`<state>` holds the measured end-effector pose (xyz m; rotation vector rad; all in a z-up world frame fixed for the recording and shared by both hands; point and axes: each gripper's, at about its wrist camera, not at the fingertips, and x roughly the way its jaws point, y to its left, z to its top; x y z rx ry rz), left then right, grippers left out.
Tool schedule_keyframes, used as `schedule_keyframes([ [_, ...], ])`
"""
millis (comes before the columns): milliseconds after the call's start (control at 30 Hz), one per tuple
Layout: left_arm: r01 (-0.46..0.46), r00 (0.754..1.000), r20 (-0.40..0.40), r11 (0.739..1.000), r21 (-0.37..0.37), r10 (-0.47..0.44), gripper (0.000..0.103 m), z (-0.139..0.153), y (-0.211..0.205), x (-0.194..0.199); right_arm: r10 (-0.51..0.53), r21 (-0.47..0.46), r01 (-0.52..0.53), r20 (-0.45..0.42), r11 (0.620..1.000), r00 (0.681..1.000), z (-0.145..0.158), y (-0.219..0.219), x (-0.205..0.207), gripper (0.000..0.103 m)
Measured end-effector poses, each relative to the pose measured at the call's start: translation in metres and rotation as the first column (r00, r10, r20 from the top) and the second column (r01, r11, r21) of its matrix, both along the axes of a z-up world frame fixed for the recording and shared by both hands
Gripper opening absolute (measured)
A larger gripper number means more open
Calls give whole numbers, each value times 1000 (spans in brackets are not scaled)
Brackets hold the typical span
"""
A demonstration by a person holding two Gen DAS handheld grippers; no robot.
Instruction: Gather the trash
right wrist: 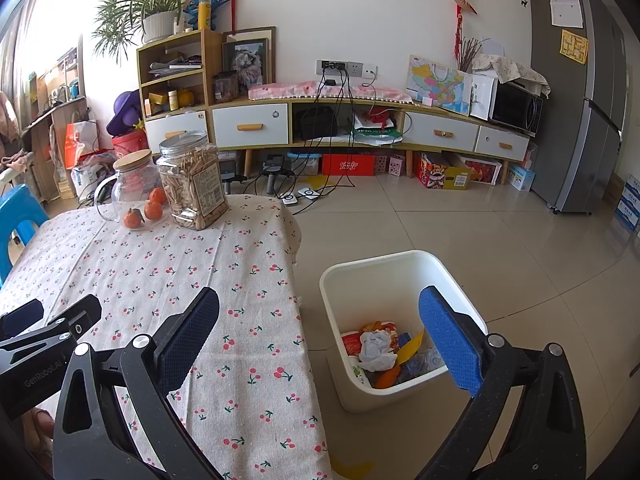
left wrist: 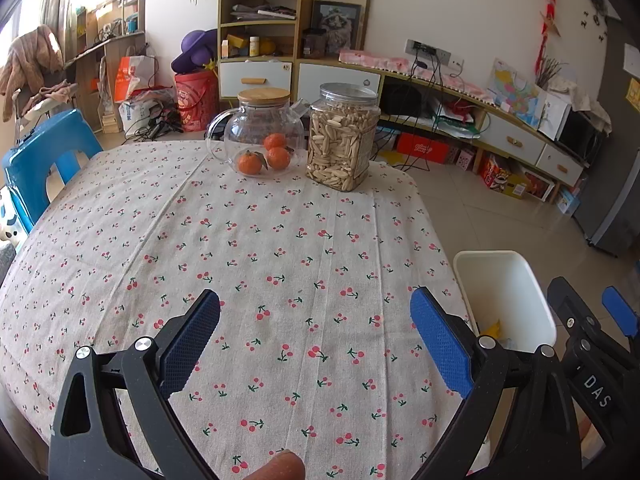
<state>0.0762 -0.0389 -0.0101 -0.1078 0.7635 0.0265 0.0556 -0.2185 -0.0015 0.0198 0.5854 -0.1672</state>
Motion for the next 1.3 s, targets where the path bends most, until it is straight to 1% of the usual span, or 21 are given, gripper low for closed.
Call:
schedule_keyframes([
  [1300, -7, 1000, -9, 1000, -1, 7, 93, -3, 1, 0, 1, 2, -1, -4, 1000, 1000, 1, 0, -1, 96],
])
